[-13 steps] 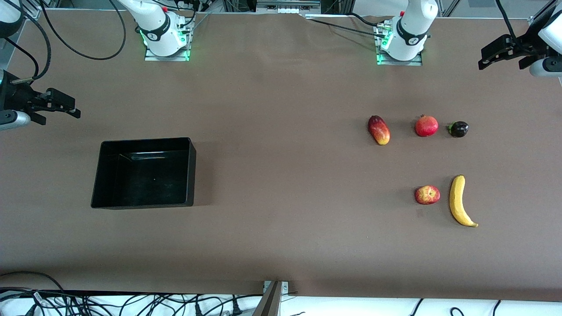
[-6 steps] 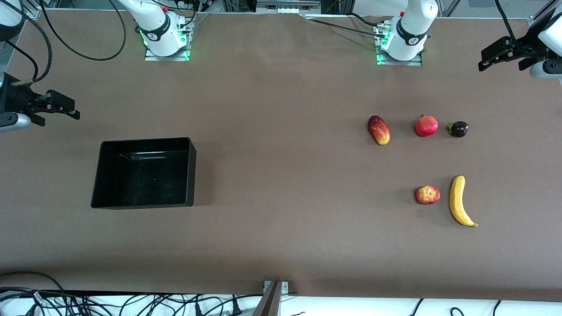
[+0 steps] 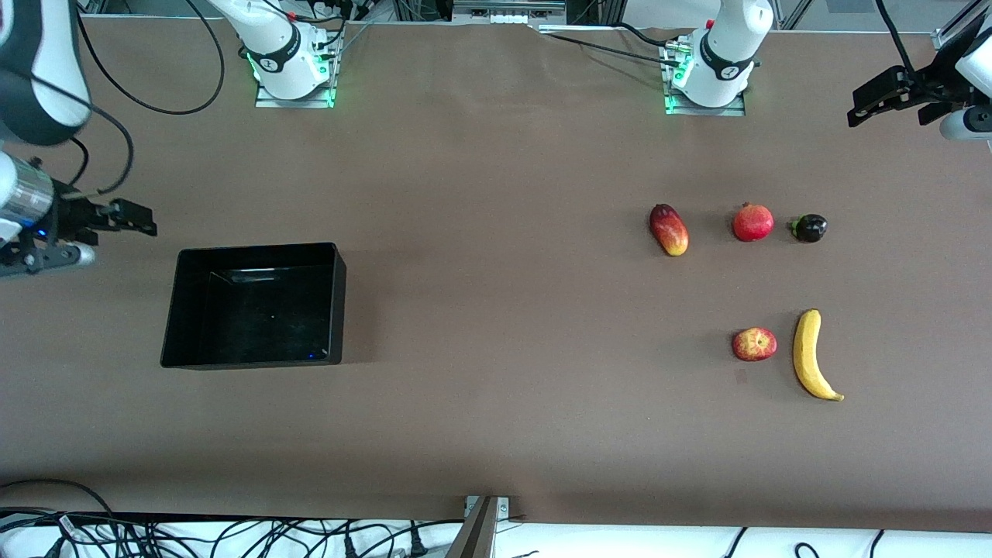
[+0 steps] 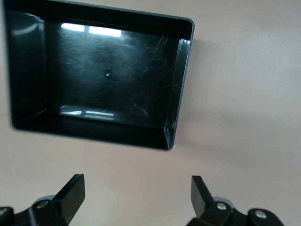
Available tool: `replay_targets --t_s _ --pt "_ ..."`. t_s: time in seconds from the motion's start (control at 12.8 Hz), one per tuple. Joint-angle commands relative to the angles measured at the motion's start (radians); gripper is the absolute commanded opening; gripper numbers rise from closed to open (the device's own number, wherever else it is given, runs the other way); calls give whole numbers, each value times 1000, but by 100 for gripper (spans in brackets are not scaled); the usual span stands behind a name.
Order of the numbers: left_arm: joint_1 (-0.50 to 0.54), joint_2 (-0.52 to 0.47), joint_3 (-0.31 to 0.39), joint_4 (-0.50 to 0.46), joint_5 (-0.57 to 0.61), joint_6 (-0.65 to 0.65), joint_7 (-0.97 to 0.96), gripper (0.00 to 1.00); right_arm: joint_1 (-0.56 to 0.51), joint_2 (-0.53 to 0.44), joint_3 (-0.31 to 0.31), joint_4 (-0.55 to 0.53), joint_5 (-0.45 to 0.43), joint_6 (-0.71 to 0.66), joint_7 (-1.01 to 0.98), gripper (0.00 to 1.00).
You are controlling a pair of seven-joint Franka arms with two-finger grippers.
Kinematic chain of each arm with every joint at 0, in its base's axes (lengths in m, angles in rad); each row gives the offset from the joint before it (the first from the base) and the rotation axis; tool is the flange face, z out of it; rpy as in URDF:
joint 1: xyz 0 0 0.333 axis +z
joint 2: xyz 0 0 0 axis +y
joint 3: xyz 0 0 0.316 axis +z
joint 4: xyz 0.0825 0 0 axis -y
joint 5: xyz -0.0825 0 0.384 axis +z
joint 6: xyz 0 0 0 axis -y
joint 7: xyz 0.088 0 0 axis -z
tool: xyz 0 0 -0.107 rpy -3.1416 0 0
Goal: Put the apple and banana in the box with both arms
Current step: 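Reach the right gripper to the box rim while the left gripper approaches fruit, then grasp the box rim with the right gripper while the left gripper grasps the apple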
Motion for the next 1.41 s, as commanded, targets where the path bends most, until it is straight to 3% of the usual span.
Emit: replay_targets --t_s 0.0,0.39,0.7,0.86,1.09,1.17,1.33 --pt "-9 -11 8 -14 -12 15 -6 100 -13 49 -26 -103 -21 157 18 100" --pt "0 63 15 -40 -12 167 -6 100 -22 165 -63 -175 -13 375 13 100" --pt "9 231 25 -25 0 358 -3 100 -32 237 -63 -201 -5 501 6 98" --pt "23 316 25 -26 0 467 -3 100 -38 258 -63 -201 -4 512 4 77" --pt "34 451 25 -35 0 642 -6 100 -39 271 -61 -201 -4 510 4 15" --pt "37 494 23 -35 -1 696 -6 100 -39 271 -61 -201 -4 509 4 0" --pt "39 561 23 -35 -10 793 -12 100 -39 268 -59 -194 -4 496 4 0"
